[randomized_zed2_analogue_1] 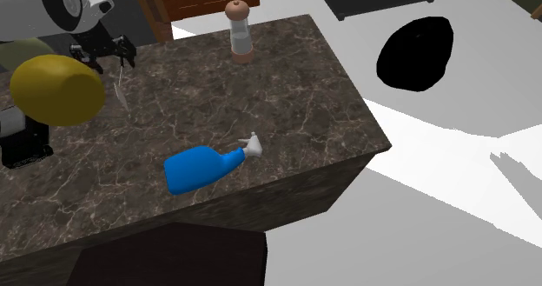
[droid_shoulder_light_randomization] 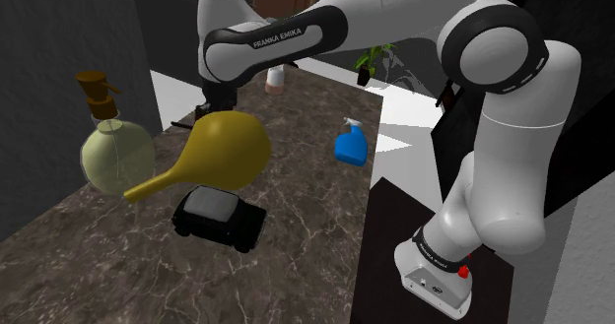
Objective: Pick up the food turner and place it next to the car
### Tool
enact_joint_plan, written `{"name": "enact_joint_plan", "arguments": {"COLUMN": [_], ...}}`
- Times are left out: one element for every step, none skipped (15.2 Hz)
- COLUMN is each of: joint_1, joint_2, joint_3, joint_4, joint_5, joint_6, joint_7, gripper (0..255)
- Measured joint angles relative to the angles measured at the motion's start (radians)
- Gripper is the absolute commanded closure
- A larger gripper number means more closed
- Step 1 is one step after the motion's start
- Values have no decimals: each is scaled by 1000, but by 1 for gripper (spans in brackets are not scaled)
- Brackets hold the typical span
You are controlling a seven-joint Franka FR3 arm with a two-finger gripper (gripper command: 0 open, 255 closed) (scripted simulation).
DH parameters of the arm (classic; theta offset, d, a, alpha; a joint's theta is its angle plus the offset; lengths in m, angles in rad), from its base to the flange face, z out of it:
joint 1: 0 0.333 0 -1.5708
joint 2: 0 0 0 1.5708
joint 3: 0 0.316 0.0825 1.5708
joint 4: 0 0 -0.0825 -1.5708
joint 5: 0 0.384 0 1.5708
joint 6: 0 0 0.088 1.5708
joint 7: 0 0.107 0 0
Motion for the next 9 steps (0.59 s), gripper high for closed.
{"name": "enact_joint_plan", "arguments": {"joint_1": [-1,2,0,0,1,1,1,1,1], "joint_2": [-21,-32,-36,-39,-40,-41,-41,-41,-41], "joint_3": [-1,0,0,-1,0,0,0,0,0], "joint_4": [1,18,30,31,32,33,33,33,33], "joint_5": [0,-2,-1,-1,-1,-1,-1,-1,-1], "joint_6": [-21,-49,-64,-69,-72,-73,-74,-74,-74], "joint_7": [-1,4,1,1,1,1,1,1,1], "gripper": [0,0,0,0,0,0,0,0,0]}}
